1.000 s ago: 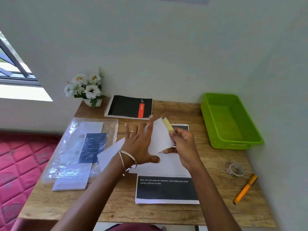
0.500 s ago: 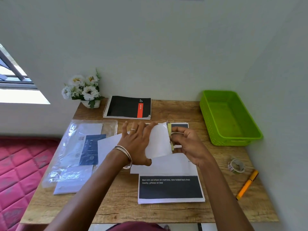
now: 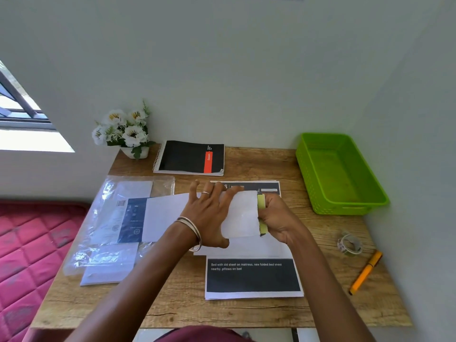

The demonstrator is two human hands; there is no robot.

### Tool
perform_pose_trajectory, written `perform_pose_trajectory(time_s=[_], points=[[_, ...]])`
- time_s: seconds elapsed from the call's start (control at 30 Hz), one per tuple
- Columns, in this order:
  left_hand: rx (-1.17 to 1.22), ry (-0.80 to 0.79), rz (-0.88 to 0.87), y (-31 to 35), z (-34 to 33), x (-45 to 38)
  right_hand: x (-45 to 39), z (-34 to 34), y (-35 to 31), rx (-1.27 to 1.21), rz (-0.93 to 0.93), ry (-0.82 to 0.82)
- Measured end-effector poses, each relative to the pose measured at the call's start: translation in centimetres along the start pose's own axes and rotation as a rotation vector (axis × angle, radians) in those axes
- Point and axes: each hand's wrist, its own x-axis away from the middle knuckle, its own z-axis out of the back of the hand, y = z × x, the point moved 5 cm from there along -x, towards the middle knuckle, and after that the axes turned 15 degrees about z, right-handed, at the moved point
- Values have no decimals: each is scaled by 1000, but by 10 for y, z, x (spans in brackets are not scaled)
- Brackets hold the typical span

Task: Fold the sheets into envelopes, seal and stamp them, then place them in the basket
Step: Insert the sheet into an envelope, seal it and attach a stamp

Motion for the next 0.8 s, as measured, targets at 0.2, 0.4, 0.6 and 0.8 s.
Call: perform_pose_trajectory(time_s=[0.2, 0.4, 0.6, 0.8], points=[[-106, 7, 55, -19, -6, -1, -5, 10, 3, -37, 17, 65], [-147, 46, 59, -28, -10, 0, -9, 12, 8, 134, 64, 150], [17, 14, 57, -49, -20, 4, -6, 19, 17, -3, 58, 175], [103, -109, 46, -52, -19, 4, 0, 24, 19, -54, 50, 218]])
